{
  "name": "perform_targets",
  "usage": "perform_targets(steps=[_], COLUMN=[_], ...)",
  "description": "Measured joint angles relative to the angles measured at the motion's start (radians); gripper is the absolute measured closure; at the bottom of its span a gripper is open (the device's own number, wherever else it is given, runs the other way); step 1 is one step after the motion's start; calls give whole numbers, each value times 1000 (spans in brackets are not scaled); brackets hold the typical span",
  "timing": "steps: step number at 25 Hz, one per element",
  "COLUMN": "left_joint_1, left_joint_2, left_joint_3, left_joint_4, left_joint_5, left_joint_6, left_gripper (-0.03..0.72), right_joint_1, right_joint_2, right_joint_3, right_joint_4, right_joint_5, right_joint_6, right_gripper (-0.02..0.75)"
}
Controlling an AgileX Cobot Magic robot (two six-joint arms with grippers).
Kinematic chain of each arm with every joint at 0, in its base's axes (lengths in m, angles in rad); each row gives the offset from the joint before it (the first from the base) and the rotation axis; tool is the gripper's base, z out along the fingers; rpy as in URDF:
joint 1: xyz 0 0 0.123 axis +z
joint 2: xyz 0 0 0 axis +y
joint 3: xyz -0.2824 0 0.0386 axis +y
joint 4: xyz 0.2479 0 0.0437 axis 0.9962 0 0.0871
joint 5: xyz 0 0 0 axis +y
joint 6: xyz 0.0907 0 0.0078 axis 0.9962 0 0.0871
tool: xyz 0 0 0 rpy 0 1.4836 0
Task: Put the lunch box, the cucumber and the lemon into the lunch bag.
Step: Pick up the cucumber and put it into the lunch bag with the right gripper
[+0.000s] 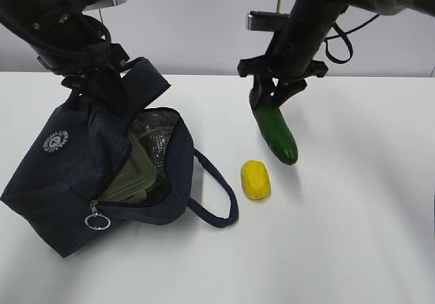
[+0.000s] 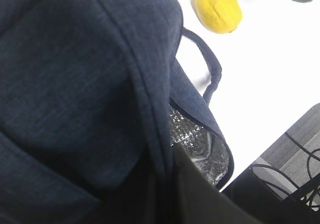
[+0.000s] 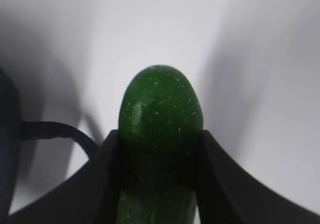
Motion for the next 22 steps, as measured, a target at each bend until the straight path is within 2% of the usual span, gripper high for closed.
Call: perform_targets(steps=[13, 18, 22], left_joint_1=[0, 0, 0], left_joint_2=[0, 0, 0], left_joint_3=[0, 0, 0], left_joint_4=[1, 1, 1], left_joint_5=[4, 4, 4], left_joint_6=[0, 0, 0], left_gripper=[690, 690, 690], right_joint_1=[5, 13, 15], right_joint_2=[2, 2, 2], right_joint_3=[-11, 68, 140], right_joint_4=[419, 519, 664], right_joint_5=[7, 7, 5], right_joint_6=[-200, -275, -377], right_gripper=[453, 454, 454])
